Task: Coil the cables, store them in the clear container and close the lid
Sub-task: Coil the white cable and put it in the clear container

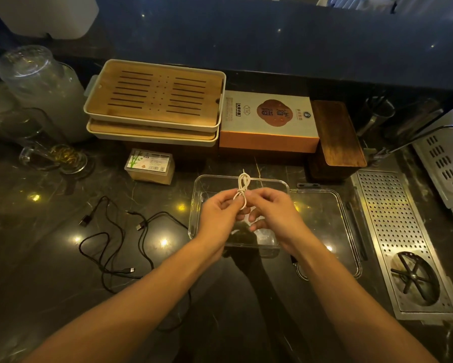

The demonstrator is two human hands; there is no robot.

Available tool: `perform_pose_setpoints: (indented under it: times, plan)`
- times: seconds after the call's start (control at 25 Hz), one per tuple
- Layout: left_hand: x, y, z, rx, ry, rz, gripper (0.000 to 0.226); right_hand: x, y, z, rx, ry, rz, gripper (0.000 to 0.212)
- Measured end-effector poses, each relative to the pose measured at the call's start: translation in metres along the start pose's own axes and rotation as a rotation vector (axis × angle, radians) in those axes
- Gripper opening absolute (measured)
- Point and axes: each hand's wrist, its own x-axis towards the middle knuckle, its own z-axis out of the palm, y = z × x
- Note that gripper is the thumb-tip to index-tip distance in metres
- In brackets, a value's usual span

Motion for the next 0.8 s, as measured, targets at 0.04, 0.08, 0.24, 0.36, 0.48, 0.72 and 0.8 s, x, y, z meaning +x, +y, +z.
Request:
perform_pose_setpoints:
  times: [0.04,0.08,0.24,0.36,0.48,0.72,0.8]
  plan:
    - [0.005,-0.003,0.000,0.010,0.030,-0.012,0.021,0.006,0.005,0.002,-0.043,-0.008,0.010,0.022]
    - [0.009,-0.005,0.001,0.028,0.057,-0.019,0.020,0.012,0.009,0.004,-0.080,-0.005,0.014,0.023]
    - [0.030,-0.017,0.002,0.167,0.142,-0.056,0.015,0.043,0.027,0.011,-0.225,0.002,0.034,0.020]
    - [0.045,-0.026,-0.002,0.232,0.163,-0.180,0.022,0.067,0.043,0.020,-0.286,0.009,0.147,0.019]
    - [0.055,-0.032,-0.008,0.217,0.186,-0.284,0.025,0.083,0.053,0.035,-0.276,-0.032,0.244,0.022]
    - [0.070,-0.039,-0.020,0.141,0.322,-0.356,0.027,0.101,0.063,0.059,-0.242,-0.013,0.292,0.020]
    - [0.072,-0.042,-0.015,0.120,0.368,-0.349,0.027,0.106,0.063,0.062,-0.300,-0.003,0.307,0.015]
